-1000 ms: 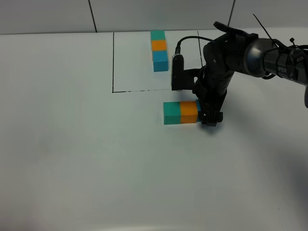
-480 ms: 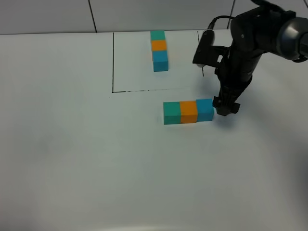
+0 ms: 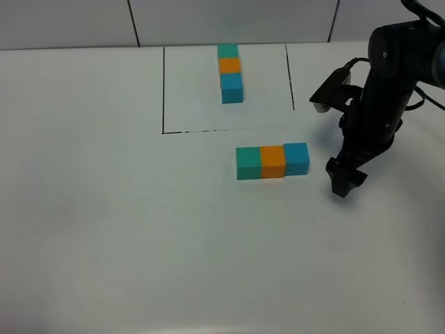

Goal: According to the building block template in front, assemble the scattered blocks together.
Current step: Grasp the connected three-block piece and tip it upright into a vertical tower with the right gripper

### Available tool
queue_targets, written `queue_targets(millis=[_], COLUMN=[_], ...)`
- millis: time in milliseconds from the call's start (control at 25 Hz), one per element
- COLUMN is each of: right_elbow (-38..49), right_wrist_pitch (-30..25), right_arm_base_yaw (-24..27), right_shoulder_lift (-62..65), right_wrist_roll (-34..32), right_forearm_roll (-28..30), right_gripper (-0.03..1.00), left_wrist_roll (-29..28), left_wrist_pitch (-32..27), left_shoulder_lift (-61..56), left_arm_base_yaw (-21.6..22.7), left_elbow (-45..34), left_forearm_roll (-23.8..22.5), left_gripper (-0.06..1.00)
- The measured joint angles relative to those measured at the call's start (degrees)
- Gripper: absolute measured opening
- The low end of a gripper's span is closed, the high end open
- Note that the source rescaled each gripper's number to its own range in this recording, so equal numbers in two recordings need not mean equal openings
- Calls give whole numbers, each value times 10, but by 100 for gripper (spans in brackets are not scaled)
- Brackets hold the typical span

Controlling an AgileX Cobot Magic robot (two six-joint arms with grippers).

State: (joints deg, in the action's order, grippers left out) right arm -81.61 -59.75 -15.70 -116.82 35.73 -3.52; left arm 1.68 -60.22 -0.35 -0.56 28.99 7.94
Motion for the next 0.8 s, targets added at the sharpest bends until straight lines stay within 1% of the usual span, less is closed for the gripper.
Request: queue_targets(millis=[160, 320, 440, 640, 800], right_elbow=[34, 97, 144, 200, 230], right_wrist_pitch=[19, 66, 94, 118, 150], right_arm_base_yaw=[9, 10, 10, 10, 3], right_shoulder_lift=[33, 77, 109, 133, 135], right_wrist_roll=[-30, -67, -109, -175, -185], right_forearm_roll=[5, 27, 39, 47, 53], right_gripper=[99, 99, 99, 99, 99], left_wrist_roll=[0, 0, 0, 0, 0], left_wrist_pitch=[0, 0, 0, 0, 0], left_shoulder_lift=[0, 0, 0, 0, 0], left_arm_base_yaw=[0, 0, 0, 0, 0], left_elbow=[0, 0, 0, 0, 0], left_forearm_roll=[0, 0, 0, 0, 0], left_gripper=[76, 76, 76, 76, 76])
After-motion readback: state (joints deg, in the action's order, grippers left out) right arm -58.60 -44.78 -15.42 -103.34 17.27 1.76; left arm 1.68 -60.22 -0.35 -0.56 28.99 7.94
